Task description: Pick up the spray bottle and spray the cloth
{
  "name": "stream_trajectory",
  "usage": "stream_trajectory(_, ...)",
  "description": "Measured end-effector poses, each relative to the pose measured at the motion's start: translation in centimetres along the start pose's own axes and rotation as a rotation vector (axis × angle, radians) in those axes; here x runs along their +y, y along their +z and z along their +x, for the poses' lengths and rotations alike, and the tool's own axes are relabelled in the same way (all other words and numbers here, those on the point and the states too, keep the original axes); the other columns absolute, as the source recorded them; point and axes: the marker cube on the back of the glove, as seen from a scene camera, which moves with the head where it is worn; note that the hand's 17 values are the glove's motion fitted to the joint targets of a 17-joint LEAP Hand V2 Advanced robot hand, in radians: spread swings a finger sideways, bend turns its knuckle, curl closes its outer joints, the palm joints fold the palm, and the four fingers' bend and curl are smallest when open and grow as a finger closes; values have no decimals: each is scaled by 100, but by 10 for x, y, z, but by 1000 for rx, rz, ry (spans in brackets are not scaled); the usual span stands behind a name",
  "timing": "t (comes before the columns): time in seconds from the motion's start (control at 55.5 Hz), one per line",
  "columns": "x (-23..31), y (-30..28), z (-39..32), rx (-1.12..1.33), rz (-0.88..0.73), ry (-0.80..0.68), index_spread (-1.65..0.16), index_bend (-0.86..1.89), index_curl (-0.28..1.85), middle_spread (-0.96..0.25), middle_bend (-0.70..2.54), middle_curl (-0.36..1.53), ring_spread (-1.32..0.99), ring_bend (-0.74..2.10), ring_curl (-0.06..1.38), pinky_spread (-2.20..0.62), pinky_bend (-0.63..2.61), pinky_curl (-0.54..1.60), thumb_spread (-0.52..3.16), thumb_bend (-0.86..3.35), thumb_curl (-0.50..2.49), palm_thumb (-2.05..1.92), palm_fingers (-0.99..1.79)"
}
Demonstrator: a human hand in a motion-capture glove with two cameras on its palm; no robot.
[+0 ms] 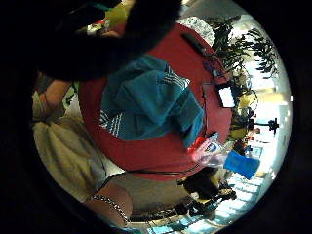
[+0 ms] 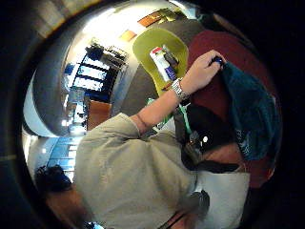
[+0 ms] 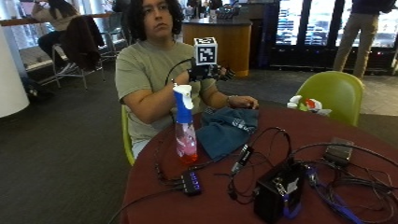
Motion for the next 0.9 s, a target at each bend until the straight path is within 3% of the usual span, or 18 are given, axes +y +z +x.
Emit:
stream_trajectory(0.162, 4, 2, -3, 55, 4, -10, -33, 20, 18, -1, 20, 14, -5, 31, 16, 17, 32, 17, 86, 30, 16, 52, 44)
stream_trajectory(0.396, 21, -6, -2, 49, 38, 53, -38, 17, 24, -2, 18, 21, -6, 29, 20, 21, 30, 23, 111, 24, 23, 55, 42)
stream_trajectory(0.774, 115, -79, 71, -9, 285, 299, -39, 17, 30, -3, 18, 27, -7, 27, 25, 21, 24, 28, 118, 11, 30, 60, 47)
stream_trajectory(0.9, 151, -79, 93, -76, 457, 514, -39, 16, 30, -2, 18, 28, -7, 27, 26, 21, 24, 29, 118, 8, 32, 62, 50)
